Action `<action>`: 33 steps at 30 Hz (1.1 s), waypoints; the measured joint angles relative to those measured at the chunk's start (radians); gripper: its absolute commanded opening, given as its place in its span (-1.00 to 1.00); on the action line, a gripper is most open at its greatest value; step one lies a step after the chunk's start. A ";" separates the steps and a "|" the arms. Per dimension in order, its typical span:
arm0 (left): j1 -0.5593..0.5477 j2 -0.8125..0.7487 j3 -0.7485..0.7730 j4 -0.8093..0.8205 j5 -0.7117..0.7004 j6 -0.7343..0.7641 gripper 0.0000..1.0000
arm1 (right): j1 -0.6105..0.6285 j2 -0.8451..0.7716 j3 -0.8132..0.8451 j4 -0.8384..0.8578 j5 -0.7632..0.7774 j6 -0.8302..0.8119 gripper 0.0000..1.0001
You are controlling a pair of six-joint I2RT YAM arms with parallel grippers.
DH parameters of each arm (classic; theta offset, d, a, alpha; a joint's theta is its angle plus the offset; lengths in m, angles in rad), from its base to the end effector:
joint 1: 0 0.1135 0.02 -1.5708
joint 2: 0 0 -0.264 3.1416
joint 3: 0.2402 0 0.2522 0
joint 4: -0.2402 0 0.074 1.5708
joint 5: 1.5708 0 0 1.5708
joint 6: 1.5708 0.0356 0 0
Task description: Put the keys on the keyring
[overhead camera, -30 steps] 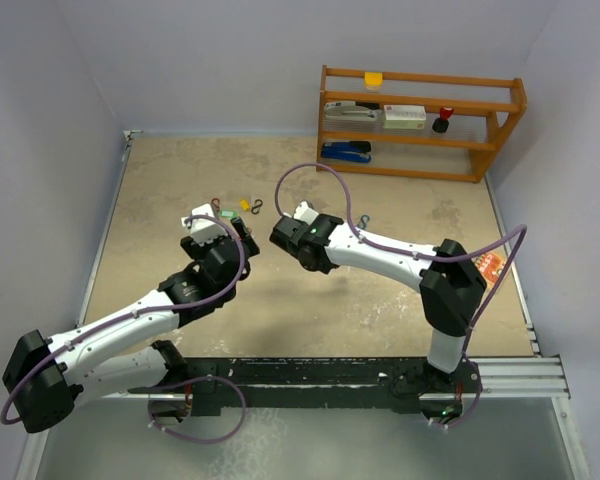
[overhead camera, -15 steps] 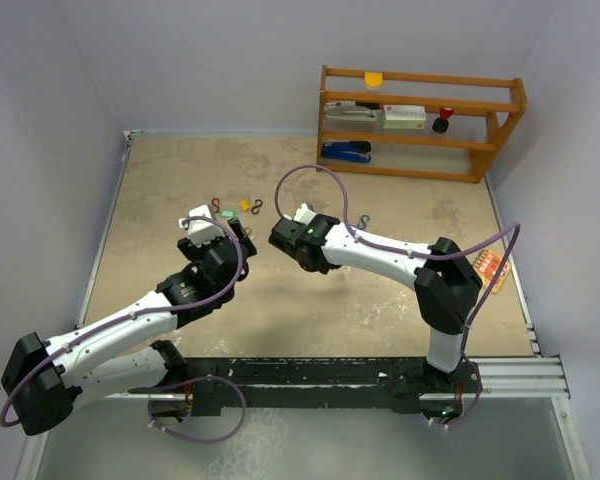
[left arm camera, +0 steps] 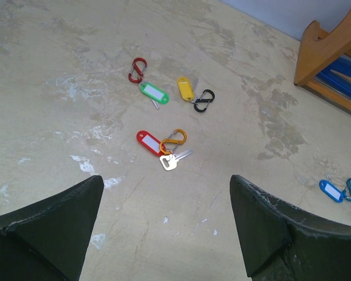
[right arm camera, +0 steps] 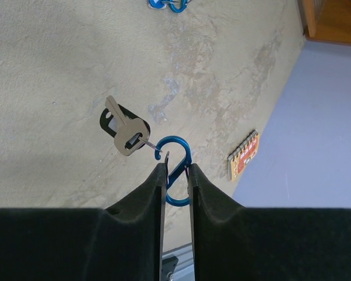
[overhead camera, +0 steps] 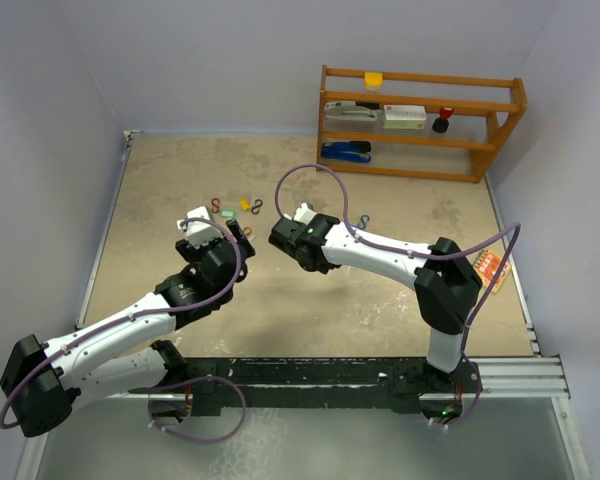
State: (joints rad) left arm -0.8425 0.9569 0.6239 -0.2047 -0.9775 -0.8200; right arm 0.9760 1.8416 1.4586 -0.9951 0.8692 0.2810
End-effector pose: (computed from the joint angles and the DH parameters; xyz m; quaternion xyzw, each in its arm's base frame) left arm 0.1549 -0.1294 0.2578 -0.2232 0.7703 -0.0470 0.5955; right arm 0.2236 0.2820 0.2368 -0.2694 0.8627 -0.2877 0.3170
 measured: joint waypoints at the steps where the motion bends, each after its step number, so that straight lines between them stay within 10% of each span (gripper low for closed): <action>1: 0.000 0.000 0.000 0.000 0.000 0.000 0.72 | 0.000 0.000 0.000 0.000 0.000 0.000 -0.51; 18: 0.005 -0.008 0.000 -0.006 -0.007 0.000 0.72 | 0.000 0.029 0.017 0.011 -0.005 0.000 -0.30; 33: 0.005 -0.079 0.000 -0.062 -0.045 -0.007 0.85 | -0.071 0.048 0.033 0.071 -0.101 0.082 0.80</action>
State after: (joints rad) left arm -0.8375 0.8783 0.6239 -0.2665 -1.0225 -0.8272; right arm 0.9051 1.8893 1.4918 -0.9241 0.7677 0.3634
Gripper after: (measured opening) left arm 0.890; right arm 0.824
